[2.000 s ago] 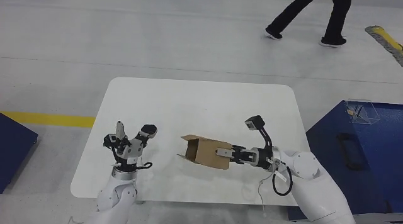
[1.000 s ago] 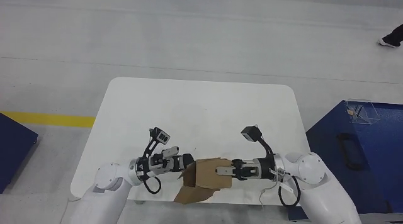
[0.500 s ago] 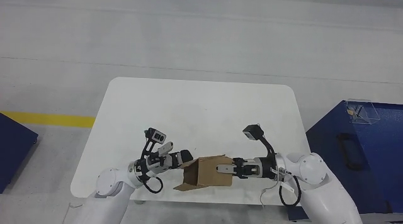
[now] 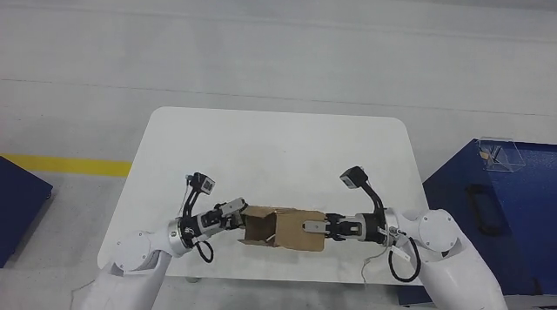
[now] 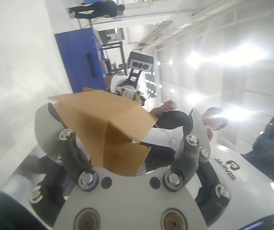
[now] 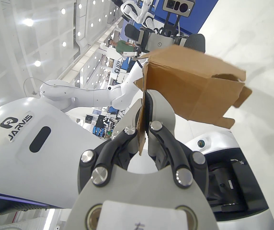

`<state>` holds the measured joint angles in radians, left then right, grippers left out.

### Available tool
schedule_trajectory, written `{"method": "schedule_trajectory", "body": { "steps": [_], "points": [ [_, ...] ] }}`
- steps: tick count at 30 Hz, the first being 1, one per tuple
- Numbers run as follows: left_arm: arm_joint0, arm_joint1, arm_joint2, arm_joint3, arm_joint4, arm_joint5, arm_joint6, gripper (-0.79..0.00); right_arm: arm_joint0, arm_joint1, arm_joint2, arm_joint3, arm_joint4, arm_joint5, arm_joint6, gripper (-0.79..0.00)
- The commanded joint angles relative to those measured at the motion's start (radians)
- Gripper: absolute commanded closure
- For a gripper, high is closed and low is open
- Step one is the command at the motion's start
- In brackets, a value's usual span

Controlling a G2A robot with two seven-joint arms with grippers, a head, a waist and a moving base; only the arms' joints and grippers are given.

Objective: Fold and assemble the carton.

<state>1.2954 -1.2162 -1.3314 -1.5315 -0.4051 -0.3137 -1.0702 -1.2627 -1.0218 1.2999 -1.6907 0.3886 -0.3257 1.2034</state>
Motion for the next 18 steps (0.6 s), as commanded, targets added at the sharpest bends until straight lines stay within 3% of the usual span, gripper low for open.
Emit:
{"method": "schedule_trajectory", "body": {
  "steps": [1,3,5,13,18],
  "points": [
    [0.009,0.009,0.002,-0.028,0.09,0.044,-0.036,-0.785,0.002,0.002,0.002,-0.002,0.001,0.019,0.017,0.0],
    [0.008,0.016,-0.001,-0.046,0.11,0.089,-0.081,-0.785,0.007,0.005,0.001,-0.006,0.0,0.036,0.043,0.0],
    [0.017,0.018,-0.018,-0.065,0.119,0.053,-0.05,-0.785,0.008,0.005,0.002,-0.007,0.001,0.036,0.045,0.0],
    [0.017,0.018,-0.018,-0.065,0.119,0.053,-0.05,-0.785,0.005,0.005,0.001,-0.01,-0.002,0.039,0.033,0.0],
    [0.03,0.037,-0.049,-0.168,0.358,0.106,-0.002,-0.785,-0.007,0.01,0.015,-0.036,-0.038,0.056,0.006,0.0]
  ]
}}
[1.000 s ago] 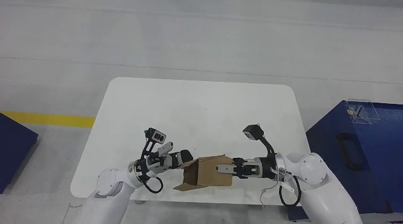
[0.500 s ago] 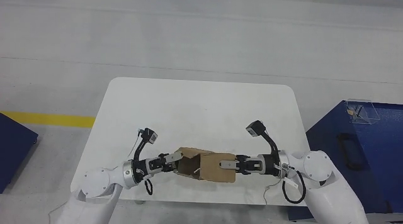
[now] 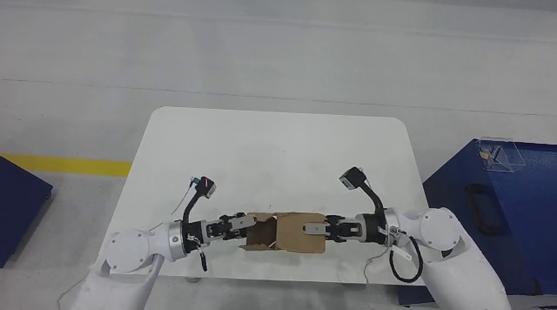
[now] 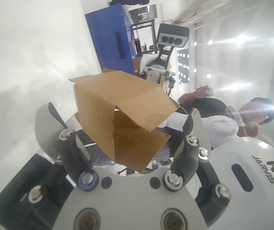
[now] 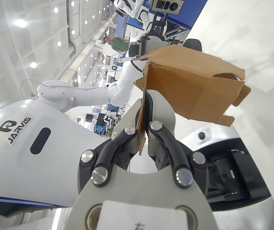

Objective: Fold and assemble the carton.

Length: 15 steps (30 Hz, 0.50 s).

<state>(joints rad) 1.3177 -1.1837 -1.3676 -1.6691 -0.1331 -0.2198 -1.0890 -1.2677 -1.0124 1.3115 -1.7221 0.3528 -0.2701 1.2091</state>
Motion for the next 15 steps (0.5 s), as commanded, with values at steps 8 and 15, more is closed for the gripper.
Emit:
{"method": "schedule_trajectory", "body": {
  "steps": [8,15],
  "points": [
    [0.095,0.033,-0.08,-0.245,0.344,0.205,0.034,-0.628,-0.019,0.01,0.021,-0.034,-0.025,0.012,0.014,0.0],
    [0.1,0.041,-0.036,-0.295,0.434,0.278,0.026,-0.616,-0.023,0.014,0.015,-0.034,-0.036,0.007,0.015,0.0]
  ]
}}
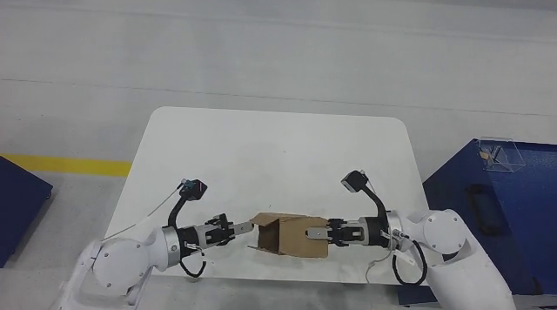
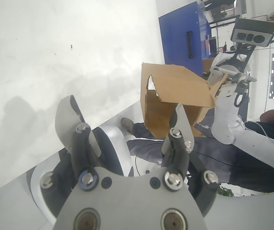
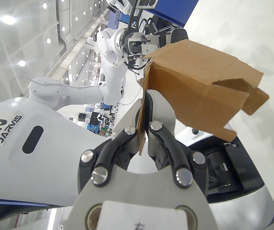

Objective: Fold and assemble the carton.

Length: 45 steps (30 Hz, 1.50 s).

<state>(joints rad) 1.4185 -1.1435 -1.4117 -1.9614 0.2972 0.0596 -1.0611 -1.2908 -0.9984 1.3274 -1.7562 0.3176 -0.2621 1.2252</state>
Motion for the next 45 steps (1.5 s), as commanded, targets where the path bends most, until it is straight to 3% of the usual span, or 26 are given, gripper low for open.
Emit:
{"method": "schedule_trajectory", "body": {
  "steps": [1,3,9,15,16,18,19,25,28,32,35,40,45],
  "points": [
    [-0.003,0.001,0.013,-0.001,-0.002,-0.004,-0.007,-0.6,0.0,0.001,-0.001,0.001,-0.002,-0.001,-0.002,0.0],
    [-0.009,0.003,0.015,0.005,-0.009,-0.001,-0.012,-0.582,0.0,0.001,-0.004,0.002,-0.001,-0.003,-0.004,0.0],
    [-0.003,0.009,0.008,0.002,-0.049,-0.009,-0.015,-0.622,0.006,0.002,-0.014,0.011,-0.001,-0.012,-0.021,0.0],
    [-0.005,0.013,0.049,-0.011,-0.006,0.015,-0.021,-0.542,0.008,0.002,-0.037,-0.01,-0.014,-0.007,-0.017,0.0],
    [-0.012,0.013,0.061,-0.009,0.001,0.02,-0.018,-0.511,0.009,0.003,-0.042,-0.014,-0.018,-0.004,-0.014,0.0],
    [-0.027,0.012,0.082,0.0,0.016,0.04,-0.002,-0.329,0.01,0.003,-0.049,-0.021,-0.023,0.0,-0.014,0.0],
    [-0.034,0.011,0.093,0.004,0.017,0.049,0.002,-0.323,0.011,0.003,-0.051,-0.024,-0.024,0.002,-0.014,0.0],
    [-0.055,0.011,0.137,0.002,0.031,0.074,0.002,-0.385,0.012,0.005,-0.057,-0.031,-0.028,0.003,-0.019,0.0],
    [-0.058,0.012,0.146,0.004,0.021,0.074,-0.007,-0.529,0.012,0.007,-0.054,-0.03,-0.026,-0.004,-0.026,0.0],
    [-0.059,0.014,0.15,0.007,0.011,0.075,0.002,-0.579,0.009,0.008,-0.047,-0.024,-0.021,-0.017,-0.039,0.0],
    [-0.058,0.016,0.151,0.009,0.007,0.076,0.008,-0.705,0.005,0.01,-0.035,-0.021,-0.008,-0.035,-0.054,0.0],
    [-0.054,0.02,0.153,0.008,-0.001,0.081,0.012,-0.73,-0.006,0.013,-0.013,-0.019,0.002,-0.054,-0.071,0.0],
    [-0.047,0.023,0.159,-0.001,-0.007,0.077,0.021,-0.683,-0.007,0.015,-0.021,-0.023,0.005,-0.049,-0.054,0.0]
  ]
}}
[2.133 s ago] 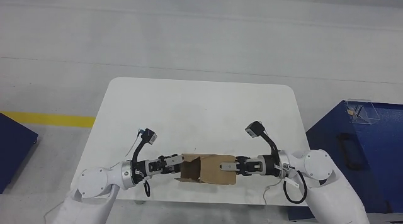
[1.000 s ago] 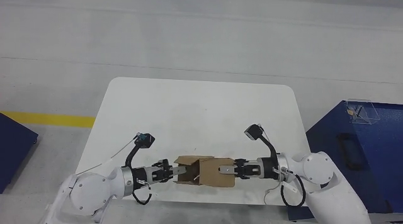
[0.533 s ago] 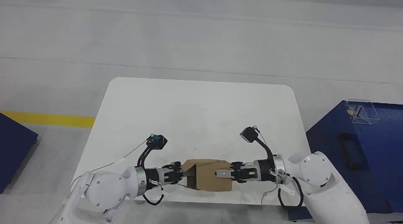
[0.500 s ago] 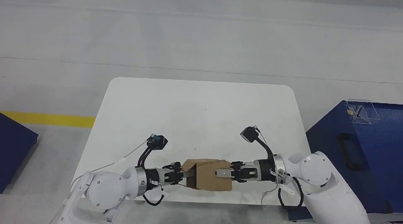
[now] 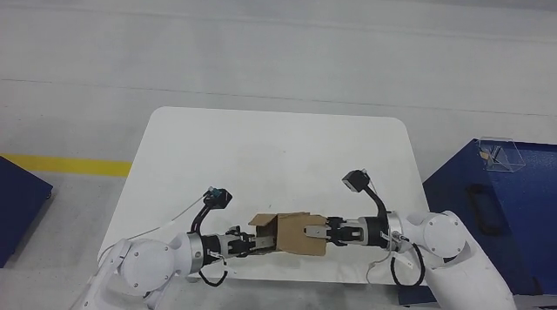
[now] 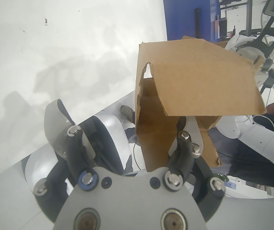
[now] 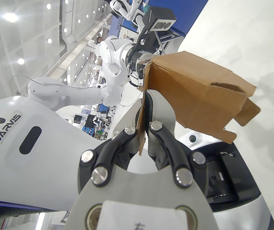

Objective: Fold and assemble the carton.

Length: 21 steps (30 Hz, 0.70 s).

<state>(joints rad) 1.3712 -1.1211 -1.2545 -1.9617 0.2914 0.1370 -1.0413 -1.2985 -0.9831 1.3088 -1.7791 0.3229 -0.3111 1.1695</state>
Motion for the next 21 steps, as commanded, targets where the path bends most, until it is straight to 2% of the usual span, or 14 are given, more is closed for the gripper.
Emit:
{"method": "schedule_trajectory", "body": {
  "steps": [1,4,7,9,12,13,15,18,19,20,21],
  "points": [
    [0.0,0.001,0.005,-0.001,-0.001,-0.001,0.003,-0.662,0.001,0.0,-0.008,-0.001,0.002,0.001,0.008,0.0],
    [-0.008,0.001,0.014,0.002,0.009,0.005,0.017,-0.634,0.008,-0.001,-0.021,0.006,0.037,0.0,0.03,0.0],
    [-0.014,0.001,0.027,0.004,0.012,0.011,0.026,-0.551,0.013,0.0,-0.023,0.007,0.036,-0.005,0.031,0.0],
    [-0.017,0.002,0.032,0.005,0.006,0.008,0.028,-0.563,0.013,0.0,-0.025,0.008,0.044,-0.006,0.036,0.0],
    [-0.021,0.003,0.035,0.007,-0.002,0.004,0.028,-0.536,0.012,0.001,-0.024,0.013,0.049,-0.007,0.04,0.0],
    [-0.021,0.003,0.036,0.008,-0.002,0.003,0.028,-0.508,0.011,0.002,-0.025,0.015,0.05,-0.007,0.043,0.0],
    [-0.023,0.004,0.038,0.008,-0.004,0.003,0.027,-0.376,0.009,0.003,-0.026,0.016,0.047,-0.008,0.046,0.0],
    [-0.025,0.006,0.041,0.008,-0.002,0.005,0.028,-0.28,0.007,0.004,-0.03,0.014,0.035,-0.007,0.048,0.0],
    [-0.025,0.006,0.043,0.008,0.0,0.004,0.029,-0.175,0.006,0.004,-0.031,0.013,0.034,-0.007,0.048,0.0],
    [-0.025,0.007,0.045,0.008,0.002,0.004,0.031,-0.135,0.006,0.005,-0.033,0.012,0.033,-0.007,0.047,0.0],
    [-0.025,0.007,0.047,0.008,0.003,0.005,0.034,-0.132,0.006,0.005,-0.034,0.011,0.031,-0.007,0.048,0.0]
  ]
}}
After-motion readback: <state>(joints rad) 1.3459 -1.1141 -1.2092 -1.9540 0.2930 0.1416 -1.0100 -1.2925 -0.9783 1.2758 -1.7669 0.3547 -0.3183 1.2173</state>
